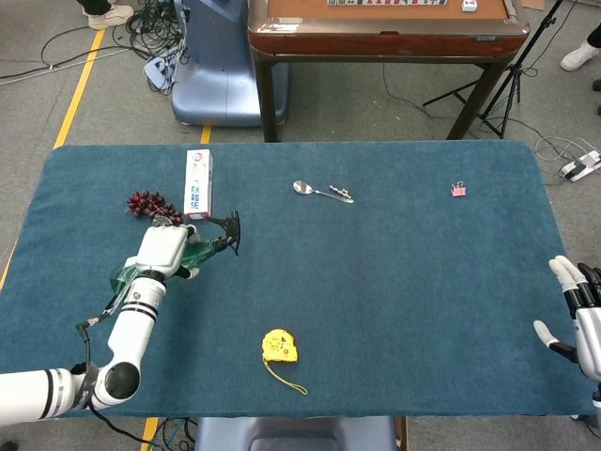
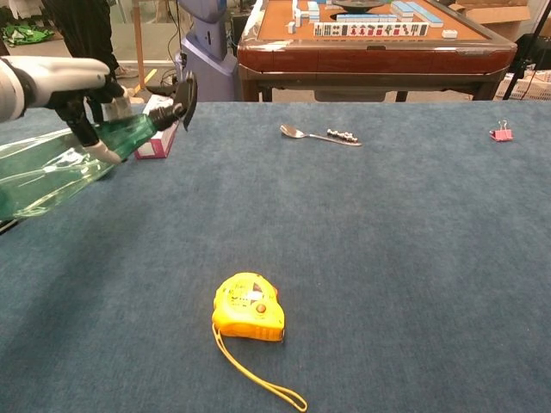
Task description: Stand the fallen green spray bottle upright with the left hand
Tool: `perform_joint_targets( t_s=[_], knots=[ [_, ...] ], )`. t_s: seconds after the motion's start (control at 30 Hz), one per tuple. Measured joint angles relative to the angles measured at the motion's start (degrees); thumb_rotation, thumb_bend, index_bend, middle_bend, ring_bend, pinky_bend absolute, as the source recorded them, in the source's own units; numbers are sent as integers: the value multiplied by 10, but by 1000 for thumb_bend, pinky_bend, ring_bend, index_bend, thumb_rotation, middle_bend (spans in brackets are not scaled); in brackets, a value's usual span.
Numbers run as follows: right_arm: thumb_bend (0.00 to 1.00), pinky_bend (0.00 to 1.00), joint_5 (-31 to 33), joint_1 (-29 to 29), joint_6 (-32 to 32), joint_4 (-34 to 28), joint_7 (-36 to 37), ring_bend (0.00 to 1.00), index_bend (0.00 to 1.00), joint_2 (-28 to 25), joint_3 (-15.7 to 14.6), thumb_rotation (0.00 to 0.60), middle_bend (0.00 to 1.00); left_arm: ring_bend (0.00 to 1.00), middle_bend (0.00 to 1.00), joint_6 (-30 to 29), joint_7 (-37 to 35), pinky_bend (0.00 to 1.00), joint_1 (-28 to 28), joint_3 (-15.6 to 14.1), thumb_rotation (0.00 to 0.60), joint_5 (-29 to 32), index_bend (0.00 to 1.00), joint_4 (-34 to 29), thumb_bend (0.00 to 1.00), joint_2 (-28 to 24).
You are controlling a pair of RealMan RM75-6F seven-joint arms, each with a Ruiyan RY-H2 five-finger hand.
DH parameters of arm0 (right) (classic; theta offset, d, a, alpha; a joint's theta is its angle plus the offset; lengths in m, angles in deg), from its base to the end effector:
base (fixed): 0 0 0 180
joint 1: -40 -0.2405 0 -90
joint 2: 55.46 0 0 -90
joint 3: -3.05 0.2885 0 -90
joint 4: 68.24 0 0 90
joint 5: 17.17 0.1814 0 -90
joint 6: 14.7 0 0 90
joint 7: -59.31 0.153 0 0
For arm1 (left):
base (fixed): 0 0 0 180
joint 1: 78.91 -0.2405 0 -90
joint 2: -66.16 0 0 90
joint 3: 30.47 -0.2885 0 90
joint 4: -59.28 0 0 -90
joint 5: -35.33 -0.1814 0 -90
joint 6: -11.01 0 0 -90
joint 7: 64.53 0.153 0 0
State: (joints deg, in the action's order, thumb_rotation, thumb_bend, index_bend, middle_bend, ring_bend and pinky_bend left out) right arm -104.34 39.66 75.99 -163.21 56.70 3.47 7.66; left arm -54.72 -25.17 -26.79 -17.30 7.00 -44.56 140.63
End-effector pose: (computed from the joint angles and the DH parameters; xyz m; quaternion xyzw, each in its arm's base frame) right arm -0.3253 -0.1687 0.2425 0.5779 -0.3397 0.3814 0.6365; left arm -0.1480 0.3941 0.0985 -0.6786 -0.4220 -0.2946 0.5240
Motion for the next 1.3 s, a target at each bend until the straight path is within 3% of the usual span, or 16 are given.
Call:
perform_joint_targets(
  t_s=[0.23, 0.47, 0.87, 1.3],
  knots=[
    [204, 107, -1, 0, 0, 0, 0, 70, 96, 1, -1, 600, 121, 350, 540, 33, -177, 328, -51, 32, 600, -109, 540, -33, 297, -35],
    [204, 107, 1, 2, 0, 3, 4, 70, 96, 2, -2, 600, 121, 349, 540, 51, -316, 327, -84, 56, 600, -173, 530, -27, 297, -23],
    [204, 107, 5, 1, -4, 6, 6, 70, 96, 3, -1, 600, 121, 344, 539, 77, -498, 305, -108, 87, 600, -227, 529, 43, 309, 58],
    [204, 107, 10, 3, -4, 5, 4, 74, 96, 2, 0, 600, 121, 313, 522, 23, -613, 269, -115, 102, 600, -327, 527, 193, 311, 173]
  ],
)
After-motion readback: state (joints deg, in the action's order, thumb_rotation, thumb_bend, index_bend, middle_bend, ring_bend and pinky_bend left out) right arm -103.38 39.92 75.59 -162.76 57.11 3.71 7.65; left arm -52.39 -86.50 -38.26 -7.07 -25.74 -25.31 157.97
